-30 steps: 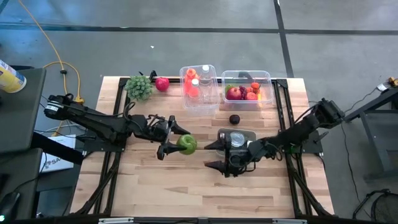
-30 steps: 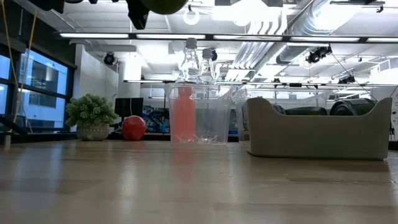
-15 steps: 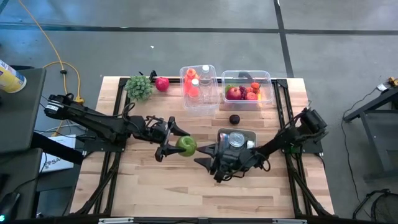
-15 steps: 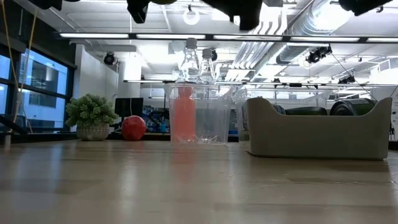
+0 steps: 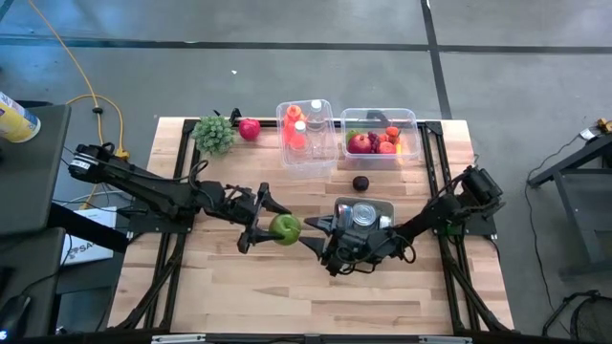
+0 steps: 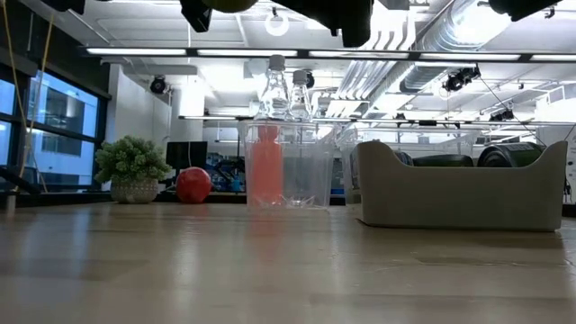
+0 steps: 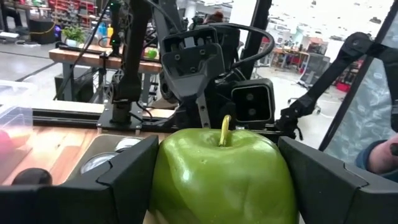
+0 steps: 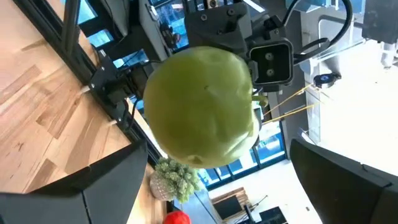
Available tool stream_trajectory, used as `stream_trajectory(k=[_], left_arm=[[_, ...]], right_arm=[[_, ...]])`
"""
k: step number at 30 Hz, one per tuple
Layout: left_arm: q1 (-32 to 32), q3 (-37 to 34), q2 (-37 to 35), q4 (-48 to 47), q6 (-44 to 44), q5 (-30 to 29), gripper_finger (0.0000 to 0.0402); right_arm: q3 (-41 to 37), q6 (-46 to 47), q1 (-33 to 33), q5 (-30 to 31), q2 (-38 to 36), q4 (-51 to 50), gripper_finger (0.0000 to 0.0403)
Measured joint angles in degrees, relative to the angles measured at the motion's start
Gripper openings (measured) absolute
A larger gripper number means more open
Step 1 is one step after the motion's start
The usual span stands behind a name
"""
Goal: Pick & Place Food Item
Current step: Put the green apple into the right transparent bin
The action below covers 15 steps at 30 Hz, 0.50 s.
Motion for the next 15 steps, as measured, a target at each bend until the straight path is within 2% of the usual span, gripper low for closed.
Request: stream_trajectory(k=[8, 15], left_arm=[[0.36, 0.01, 0.00, -0.08, 0.93, -0.40, 0.0298], [1.67, 0.00, 0.00, 1.24, -0.51, -0.51, 0.0298]], right_arm=[[-0.02, -0.33, -0.02, -1.19, 0.00, 3.03, 0.0382], [-0.04, 1.10, -0.75, -8.25, 0.00, 2.42, 0.0382]])
